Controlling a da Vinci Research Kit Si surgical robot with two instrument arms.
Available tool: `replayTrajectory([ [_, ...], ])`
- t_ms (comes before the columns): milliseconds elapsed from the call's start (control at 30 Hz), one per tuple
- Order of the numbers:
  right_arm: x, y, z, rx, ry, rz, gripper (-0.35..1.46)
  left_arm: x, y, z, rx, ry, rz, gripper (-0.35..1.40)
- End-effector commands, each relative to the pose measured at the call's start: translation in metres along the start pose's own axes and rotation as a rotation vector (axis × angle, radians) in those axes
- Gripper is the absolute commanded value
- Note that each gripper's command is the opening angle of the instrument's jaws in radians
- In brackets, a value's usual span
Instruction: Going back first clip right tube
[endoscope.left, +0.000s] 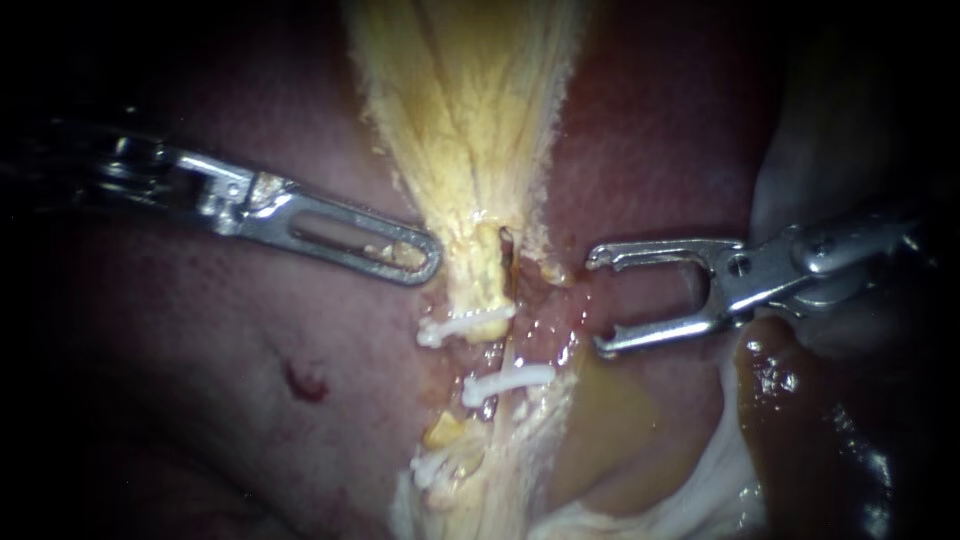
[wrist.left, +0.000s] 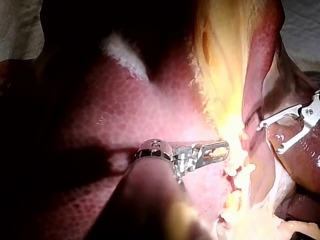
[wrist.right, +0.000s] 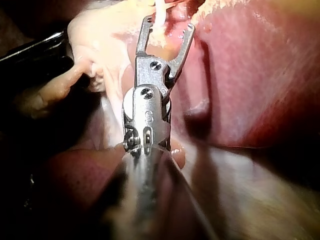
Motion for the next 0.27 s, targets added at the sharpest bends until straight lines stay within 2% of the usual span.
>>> replayTrajectory([
  [33, 0.0, 0.0, 0.0, 0.0, 0.0, 0.0, 0.5, 0.0, 0.0, 0.0, 0.001, 0.0, 0.0, -0.35],
  [267, 0.0, 0.0, 0.0001, 0.003, 0.0, 0.0, 0.5, -0.0002, 0.0, -0.0003, 0.003, 0.002, -0.001, -0.35],
])
